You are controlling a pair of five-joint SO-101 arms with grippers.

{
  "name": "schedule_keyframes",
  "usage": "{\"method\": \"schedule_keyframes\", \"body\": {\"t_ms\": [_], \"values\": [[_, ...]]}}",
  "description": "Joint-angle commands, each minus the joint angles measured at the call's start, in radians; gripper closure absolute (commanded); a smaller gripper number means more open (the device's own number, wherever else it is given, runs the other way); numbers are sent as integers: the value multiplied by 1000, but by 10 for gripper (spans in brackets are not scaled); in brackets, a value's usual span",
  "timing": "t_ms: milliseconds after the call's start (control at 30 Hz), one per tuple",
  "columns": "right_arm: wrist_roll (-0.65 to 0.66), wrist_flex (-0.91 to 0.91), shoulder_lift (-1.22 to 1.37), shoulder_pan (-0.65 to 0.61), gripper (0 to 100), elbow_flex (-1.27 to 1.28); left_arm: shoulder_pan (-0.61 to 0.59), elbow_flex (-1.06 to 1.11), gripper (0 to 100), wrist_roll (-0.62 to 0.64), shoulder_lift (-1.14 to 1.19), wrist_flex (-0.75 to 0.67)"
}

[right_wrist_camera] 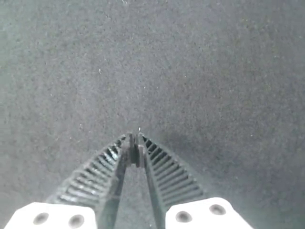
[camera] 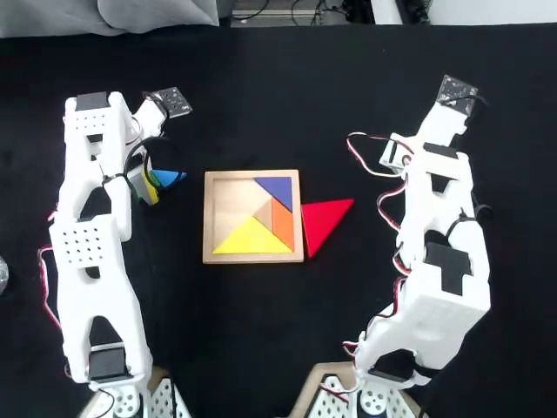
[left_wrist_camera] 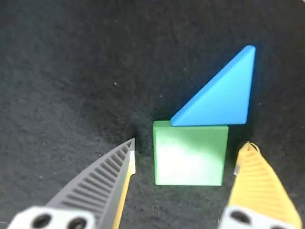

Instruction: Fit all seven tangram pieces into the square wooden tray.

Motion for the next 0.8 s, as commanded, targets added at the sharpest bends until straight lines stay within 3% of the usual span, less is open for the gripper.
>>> {"method": "schedule_keyframes", "body": {"t_ms": [0, 200, 333, 500, 767], "values": [[11, -17, -8, -18, 985, -50, -10, -38, 681, 11, 8, 9], [11, -17, -8, -18, 985, -51, -1, -64, 861, 6, 6, 95], [11, -17, -8, -18, 985, -51, 16, -275, 938, 12, -11, 287], [11, -17, -8, -18, 985, -51, 61, -383, 931, 204, -144, 288], [11, -17, -8, -17, 985, -51, 318, -30, 930, 364, -414, 284]]}}
